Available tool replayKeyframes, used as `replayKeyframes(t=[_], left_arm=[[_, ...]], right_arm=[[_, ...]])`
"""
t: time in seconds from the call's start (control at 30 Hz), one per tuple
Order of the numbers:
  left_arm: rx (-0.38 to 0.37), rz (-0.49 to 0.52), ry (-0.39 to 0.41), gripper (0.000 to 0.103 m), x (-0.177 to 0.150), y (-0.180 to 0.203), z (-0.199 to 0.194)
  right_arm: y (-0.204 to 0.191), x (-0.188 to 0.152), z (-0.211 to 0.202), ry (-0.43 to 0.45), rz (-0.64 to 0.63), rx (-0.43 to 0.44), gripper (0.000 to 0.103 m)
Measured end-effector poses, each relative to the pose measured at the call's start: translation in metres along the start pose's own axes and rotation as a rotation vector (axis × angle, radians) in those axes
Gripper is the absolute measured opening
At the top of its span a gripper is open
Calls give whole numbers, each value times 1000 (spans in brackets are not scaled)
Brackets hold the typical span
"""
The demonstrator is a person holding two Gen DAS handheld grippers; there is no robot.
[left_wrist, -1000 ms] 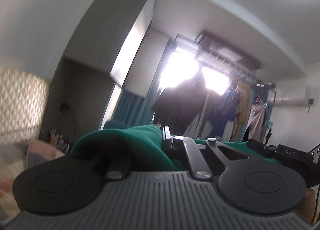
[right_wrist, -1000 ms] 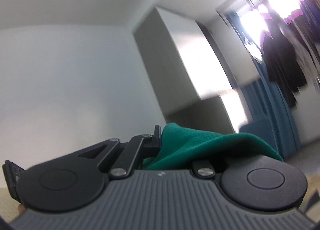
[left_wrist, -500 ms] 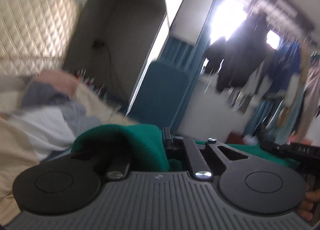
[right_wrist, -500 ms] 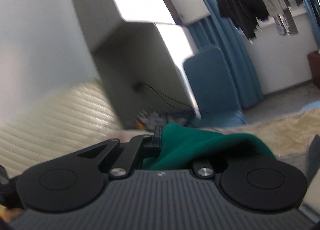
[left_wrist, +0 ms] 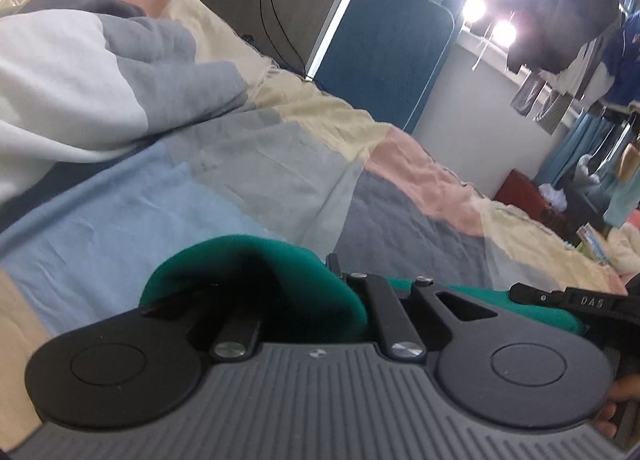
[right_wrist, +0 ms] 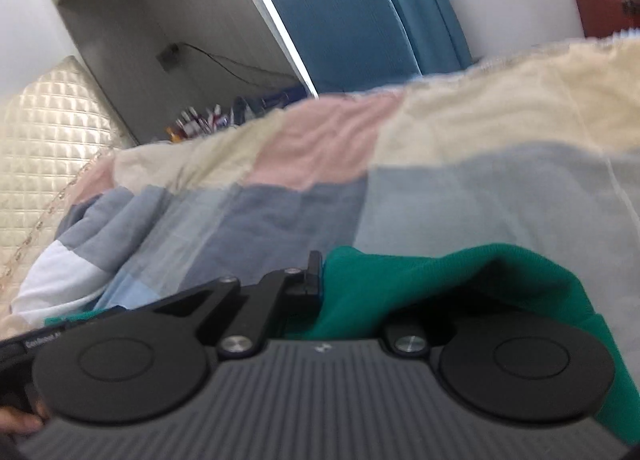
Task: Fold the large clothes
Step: 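Lay the hoodie flat on the quilt and open both grippers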
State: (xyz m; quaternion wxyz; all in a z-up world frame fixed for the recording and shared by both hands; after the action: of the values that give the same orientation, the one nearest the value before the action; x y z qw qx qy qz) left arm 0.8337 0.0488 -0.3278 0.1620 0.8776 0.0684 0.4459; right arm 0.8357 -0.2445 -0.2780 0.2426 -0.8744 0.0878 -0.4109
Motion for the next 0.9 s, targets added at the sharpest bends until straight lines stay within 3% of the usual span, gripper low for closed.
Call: replayKeyframes(t=[0.17, 0.23, 0.27, 0.3, 0.33, 0.37, 0.4, 0.57, 0.67, 0.9], left_arm=[[22, 39, -5, 7, 7, 11, -12], [11, 38, -18, 26, 8, 23, -44], [3, 46, -23, 51, 7, 29, -62], [0, 50, -18, 65, 7, 33, -79], [-15, 49, 1, 68, 7, 37, -95], [-30, 49, 17, 70, 7, 40, -110], [-30, 53, 23, 71, 7, 42, -123], [-1, 138, 91, 71, 3, 55, -203], [1, 138, 106, 71, -5, 63, -258], [5, 118, 112, 71, -52, 77, -390]], right_arm=[[-10, 4, -17, 8, -22, 17, 11], [-18, 5, -24, 6, -39, 25, 12], [-22, 4, -30, 5, -47, 26, 16], [-26, 3, -37, 7, -53, 28, 26], [-30, 2, -43, 10, -51, 35, 33], [-35, 0, -52, 17, -48, 47, 48], [-41, -2, -63, 27, -50, 60, 55], [-65, -15, -125, 72, -86, 92, 55], [-80, -29, -172, 83, -108, 112, 55], [-111, -68, -284, 99, -157, 133, 55]])
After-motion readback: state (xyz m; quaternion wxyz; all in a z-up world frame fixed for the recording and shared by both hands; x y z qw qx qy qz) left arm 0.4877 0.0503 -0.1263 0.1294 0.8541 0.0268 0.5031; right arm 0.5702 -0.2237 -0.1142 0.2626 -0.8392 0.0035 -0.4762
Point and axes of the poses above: each gripper's, at about its wrist camera, not at the fingertips, and z roughly the way its jaws point, y to its right, x to its top, the point moved 6 cm from there along z, roughly the way its jaws point, and after that the axes turned 1 degree about z, right-handed, at the moved point
